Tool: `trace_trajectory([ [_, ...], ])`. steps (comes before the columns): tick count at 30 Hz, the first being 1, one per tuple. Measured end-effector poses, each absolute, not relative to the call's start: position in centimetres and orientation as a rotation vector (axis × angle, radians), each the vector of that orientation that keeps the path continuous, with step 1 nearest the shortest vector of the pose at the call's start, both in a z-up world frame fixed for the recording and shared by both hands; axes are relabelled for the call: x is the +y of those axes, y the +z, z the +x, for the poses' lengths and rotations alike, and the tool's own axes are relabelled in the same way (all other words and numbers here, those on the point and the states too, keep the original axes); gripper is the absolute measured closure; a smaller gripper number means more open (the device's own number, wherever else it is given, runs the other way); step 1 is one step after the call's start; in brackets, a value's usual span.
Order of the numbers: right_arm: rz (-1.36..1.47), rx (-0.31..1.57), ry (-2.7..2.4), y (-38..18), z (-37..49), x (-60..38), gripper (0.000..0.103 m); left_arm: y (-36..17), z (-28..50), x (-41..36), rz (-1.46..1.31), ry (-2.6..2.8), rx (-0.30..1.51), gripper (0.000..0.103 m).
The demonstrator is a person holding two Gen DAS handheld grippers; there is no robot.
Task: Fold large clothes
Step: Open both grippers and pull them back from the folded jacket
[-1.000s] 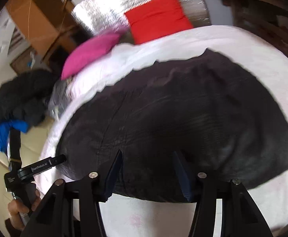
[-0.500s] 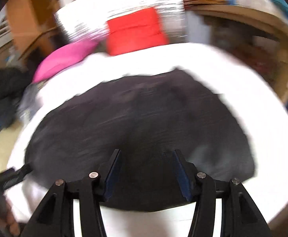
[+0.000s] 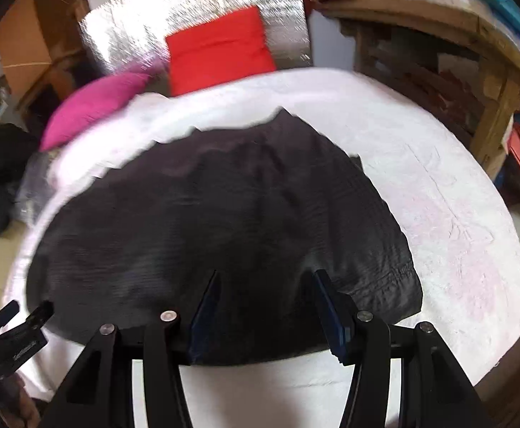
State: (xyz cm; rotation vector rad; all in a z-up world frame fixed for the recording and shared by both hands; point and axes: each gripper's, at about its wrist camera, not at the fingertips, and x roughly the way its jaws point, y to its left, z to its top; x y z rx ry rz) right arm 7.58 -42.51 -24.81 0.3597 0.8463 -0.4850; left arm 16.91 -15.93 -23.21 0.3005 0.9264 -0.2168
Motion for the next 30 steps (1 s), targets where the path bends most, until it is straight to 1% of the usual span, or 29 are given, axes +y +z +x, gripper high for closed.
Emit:
trace_trajectory([
  [2,0.327,0.807,-0.472,-23.3,6.5,-41.2,0.035,-22.4,16.6,-15.3,0.284,-0.221,0.883,0.014],
  [5,0.285,0.737,-0.435,-20.9,4.9,-39.2,0.029,-19.5,14.3,-14.8,0.271,-0.223,0.802,0.014],
  [13,0.177,0.643,-0.419,-15.6,1.3,-34.9,0.029,-13.0,10.8,-12.4,0.250,-0.244,0.626,0.014],
  [20,0.090,0.574,-0.452,-11.7,-1.6,-31.9,0.029,-7.9,7.3,-11.0,0.227,-0.263,0.530,0.012],
  [24,0.077,0.537,-0.463,-9.8,-3.6,-30.7,0.029,-5.6,5.7,-10.0,0.189,-0.284,0.494,0.006],
  [27,0.062,0.516,-0.473,-8.6,-4.8,-29.7,0.029,-4.1,4.3,-9.4,0.170,-0.298,0.473,0.005],
  [28,0.062,0.507,-0.473,-8.3,-5.2,-29.2,0.029,-3.7,3.9,-9.2,0.168,-0.298,0.467,0.001],
  [30,0.053,0.494,-0.471,-7.6,-6.1,-28.2,0.029,-3.0,3.0,-8.9,0.161,-0.296,0.457,0.000],
])
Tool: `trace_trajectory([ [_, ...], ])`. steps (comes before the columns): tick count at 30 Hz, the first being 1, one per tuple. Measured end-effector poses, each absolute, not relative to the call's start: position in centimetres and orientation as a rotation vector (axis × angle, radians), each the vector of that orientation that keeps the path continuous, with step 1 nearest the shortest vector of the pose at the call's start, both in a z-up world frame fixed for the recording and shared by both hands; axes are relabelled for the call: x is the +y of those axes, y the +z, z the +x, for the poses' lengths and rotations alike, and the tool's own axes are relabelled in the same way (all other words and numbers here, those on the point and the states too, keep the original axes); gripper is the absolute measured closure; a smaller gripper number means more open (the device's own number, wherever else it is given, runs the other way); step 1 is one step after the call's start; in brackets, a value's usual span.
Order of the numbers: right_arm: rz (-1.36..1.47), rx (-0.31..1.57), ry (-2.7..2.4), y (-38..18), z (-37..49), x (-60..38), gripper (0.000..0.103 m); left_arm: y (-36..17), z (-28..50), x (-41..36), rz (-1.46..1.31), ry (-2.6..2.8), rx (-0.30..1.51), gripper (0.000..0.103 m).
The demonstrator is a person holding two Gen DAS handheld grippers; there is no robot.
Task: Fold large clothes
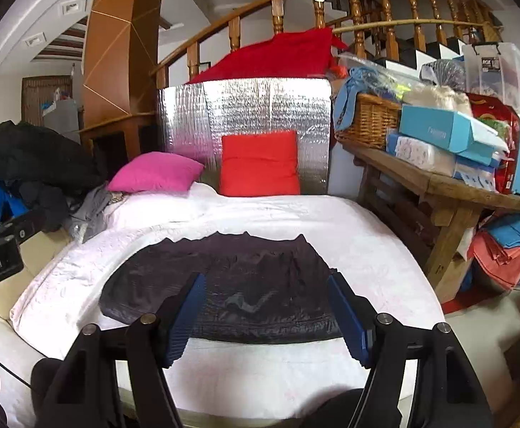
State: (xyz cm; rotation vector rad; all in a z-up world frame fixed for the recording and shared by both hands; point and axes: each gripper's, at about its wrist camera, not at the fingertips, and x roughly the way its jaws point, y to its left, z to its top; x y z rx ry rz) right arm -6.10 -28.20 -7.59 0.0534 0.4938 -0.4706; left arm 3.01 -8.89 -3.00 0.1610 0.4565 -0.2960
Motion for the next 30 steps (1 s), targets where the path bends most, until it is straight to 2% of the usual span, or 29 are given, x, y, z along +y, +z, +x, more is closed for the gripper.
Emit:
trace_trajectory([
  [15,0.064,0.447,-0.444,-5.6,-9.0,-23.8,0.029,0.1,-0.9,-4.5,0.087,-0.235,0.396,0.000],
  [30,0.073,0.438,-0.448,-5.2,-9.0,-23.8,0.029,0.1,-1.3,-4.1,0.093,-0.222,0.381,0.000],
])
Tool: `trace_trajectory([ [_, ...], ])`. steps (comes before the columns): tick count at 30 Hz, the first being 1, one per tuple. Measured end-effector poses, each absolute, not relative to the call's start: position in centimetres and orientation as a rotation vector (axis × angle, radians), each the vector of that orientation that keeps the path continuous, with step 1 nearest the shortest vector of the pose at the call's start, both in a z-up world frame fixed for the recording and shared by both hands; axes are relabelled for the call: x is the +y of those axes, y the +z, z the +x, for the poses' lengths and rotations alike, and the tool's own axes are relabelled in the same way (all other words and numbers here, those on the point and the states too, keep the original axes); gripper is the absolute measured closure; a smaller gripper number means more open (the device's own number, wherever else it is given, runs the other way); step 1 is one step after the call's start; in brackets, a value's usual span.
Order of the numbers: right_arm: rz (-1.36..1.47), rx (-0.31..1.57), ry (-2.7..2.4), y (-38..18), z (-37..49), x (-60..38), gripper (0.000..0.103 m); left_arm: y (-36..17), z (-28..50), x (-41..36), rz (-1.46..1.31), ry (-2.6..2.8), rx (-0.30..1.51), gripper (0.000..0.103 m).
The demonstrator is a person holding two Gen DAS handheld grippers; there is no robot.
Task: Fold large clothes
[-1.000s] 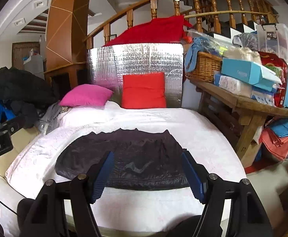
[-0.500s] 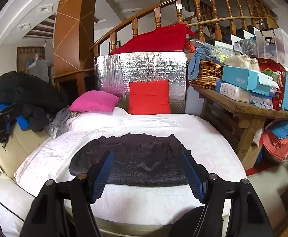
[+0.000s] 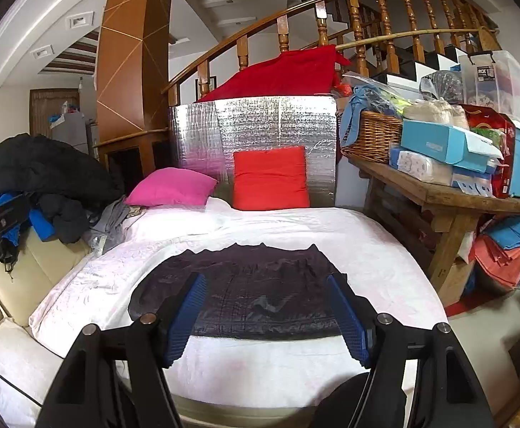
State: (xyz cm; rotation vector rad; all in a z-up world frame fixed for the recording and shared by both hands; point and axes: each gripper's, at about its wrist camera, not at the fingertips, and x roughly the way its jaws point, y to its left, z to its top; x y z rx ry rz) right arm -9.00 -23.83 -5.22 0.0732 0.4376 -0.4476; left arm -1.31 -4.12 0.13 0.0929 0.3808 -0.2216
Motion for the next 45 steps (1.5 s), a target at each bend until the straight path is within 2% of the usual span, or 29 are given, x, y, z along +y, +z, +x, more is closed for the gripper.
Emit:
trace_trajectory([
  [45,0.097,0.429,-0.466,-5.11,-8.89,-24.30,0.029,-0.33,-1.13,-4.13,0.090,-0.208,0.390,0.000],
])
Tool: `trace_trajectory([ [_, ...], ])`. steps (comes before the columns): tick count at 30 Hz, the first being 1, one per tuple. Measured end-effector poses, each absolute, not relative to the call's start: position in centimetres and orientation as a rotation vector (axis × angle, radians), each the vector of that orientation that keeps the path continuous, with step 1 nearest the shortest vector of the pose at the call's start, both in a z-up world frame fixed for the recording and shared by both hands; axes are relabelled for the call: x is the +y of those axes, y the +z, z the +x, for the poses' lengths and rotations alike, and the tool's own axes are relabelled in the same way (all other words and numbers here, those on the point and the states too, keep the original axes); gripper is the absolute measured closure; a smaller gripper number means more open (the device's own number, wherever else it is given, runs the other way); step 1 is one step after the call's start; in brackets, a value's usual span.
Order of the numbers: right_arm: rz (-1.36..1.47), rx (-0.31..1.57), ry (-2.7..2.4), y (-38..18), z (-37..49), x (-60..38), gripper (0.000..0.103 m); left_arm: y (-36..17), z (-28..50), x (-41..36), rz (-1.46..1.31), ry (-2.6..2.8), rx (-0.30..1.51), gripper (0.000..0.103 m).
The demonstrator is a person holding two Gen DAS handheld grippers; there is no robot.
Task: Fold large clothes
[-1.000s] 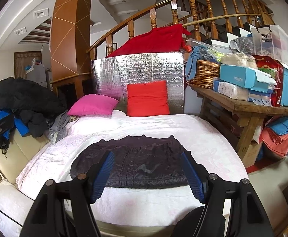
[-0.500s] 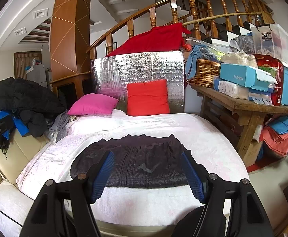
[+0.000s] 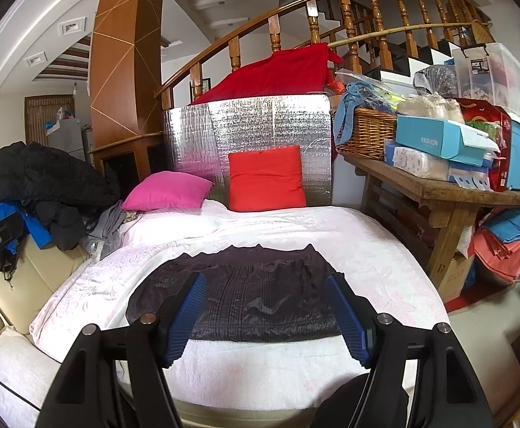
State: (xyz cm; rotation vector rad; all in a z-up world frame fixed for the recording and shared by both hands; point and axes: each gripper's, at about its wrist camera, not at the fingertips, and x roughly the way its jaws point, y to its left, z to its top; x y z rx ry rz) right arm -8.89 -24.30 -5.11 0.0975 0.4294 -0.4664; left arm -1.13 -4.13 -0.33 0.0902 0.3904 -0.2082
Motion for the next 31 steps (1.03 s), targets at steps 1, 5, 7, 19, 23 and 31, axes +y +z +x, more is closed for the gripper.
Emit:
trace_trajectory([
  [1,0.098,0.428,-0.466,-5.1,-8.9,-24.3,0.029,-0.4,-1.1,-4.0,0.088,-0.208,0.391,0.000],
  [5,0.087,0.429,-0.469,-5.0,-8.6,-24.1,0.029,-0.5,-0.8,-3.9,0.085,-0.206,0.394,0.000],
  [7,0.087,0.427,-0.469,-5.0,-8.5,-24.0,0.029,-0.5,-0.7,-3.8,0.084,-0.205,0.395,0.000],
  [19,0.083,0.445,-0.467,-5.4,-6.6,-24.3,0.029,-1.3,0.6,-4.7,0.100,-0.216,0.422,0.000],
  [23,0.081,0.463,-0.463,-5.9,-5.4,-24.5,0.029,-1.9,1.8,-5.3,0.089,-0.284,0.463,0.000],
  [31,0.097,0.500,-0.487,-6.7,-1.5,-29.1,0.029,-3.3,7.2,-5.5,-0.031,-0.426,0.462,0.000],
])
